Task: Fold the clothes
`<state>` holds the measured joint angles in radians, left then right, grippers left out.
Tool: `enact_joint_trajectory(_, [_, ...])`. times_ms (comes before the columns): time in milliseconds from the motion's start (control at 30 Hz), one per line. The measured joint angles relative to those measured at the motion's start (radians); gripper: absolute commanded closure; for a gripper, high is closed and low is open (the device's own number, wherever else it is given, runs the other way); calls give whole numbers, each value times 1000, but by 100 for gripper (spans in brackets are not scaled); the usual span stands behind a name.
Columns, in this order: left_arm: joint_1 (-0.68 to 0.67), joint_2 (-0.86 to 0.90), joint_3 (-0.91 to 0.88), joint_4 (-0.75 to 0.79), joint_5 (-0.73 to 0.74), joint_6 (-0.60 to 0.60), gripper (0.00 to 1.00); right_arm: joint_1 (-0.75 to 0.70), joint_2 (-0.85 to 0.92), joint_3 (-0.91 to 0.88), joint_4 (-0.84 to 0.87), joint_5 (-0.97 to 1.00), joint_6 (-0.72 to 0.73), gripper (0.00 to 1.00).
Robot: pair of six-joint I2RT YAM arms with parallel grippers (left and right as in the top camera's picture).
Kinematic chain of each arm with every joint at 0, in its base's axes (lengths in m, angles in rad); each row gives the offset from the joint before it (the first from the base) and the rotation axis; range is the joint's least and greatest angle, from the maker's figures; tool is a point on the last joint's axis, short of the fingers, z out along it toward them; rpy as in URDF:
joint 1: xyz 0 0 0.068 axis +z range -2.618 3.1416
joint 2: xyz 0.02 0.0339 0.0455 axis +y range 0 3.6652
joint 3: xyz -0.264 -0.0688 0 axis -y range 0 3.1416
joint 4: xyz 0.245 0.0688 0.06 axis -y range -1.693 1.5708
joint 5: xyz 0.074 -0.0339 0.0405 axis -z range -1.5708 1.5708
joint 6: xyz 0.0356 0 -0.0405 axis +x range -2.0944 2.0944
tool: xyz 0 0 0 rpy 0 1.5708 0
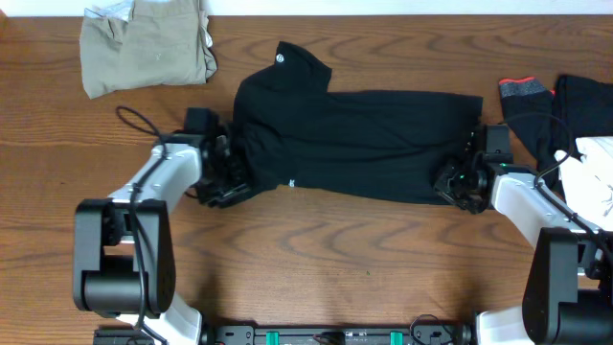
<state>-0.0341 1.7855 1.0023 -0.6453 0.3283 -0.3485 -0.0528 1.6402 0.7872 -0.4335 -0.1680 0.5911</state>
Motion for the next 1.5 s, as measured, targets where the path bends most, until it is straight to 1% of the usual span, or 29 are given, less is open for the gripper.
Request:
enact_joint_trajectory(133, [95, 1, 0, -55, -5, -3, 49, -46, 0, 1, 0, 0, 0, 69])
enact_joint_trajectory(267, [153, 3, 0, -93, -10, -2, 50, -85, 0, 2, -1, 1, -5, 68])
enact_joint_trajectory(367, [163, 4, 0, -113, -16, 2, 49, -89, 0, 5, -3, 4, -10, 66])
enact_joint_trajectory(600, [163, 4, -2, -148, -35, 6, 49, -90, 4, 28, -33, 35, -40, 55])
enact_joint_trajectory(833, [165, -25, -18, -181, -76, 9, 49, -90, 14, 103, -110, 91, -75, 53])
enact_joint_trajectory(967, [168, -112, -31, -211, -120, 10, 40, -90, 16, 184, -191, 103, -100, 52])
enact_joint_trajectory(1100, [170, -240, -31, -245, -143, 10, 35, -90, 16, 297, -311, 101, -116, 53])
enact_joint_trajectory(1167, [170, -292, -31, -272, -142, 10, 33, -90, 16, 351, -382, 78, -142, 52])
enact_joint_trajectory(1233, [169, -329, -31, -288, -115, 16, 28, -90, 16, 382, -449, 34, -179, 50])
enact_joint_trajectory(1333, [148, -352, -31, -280, -29, 47, 22, -79, 16, 381, -513, -19, -228, 41])
enact_joint_trajectory(1400, [110, -352, -31, -253, 28, 63, 18, -57, 16, 367, -520, -39, -260, 39])
enact_joint_trajectory(1500, [43, -348, -31, -201, 74, 58, 15, -27, 16, 339, -506, -58, -279, 38])
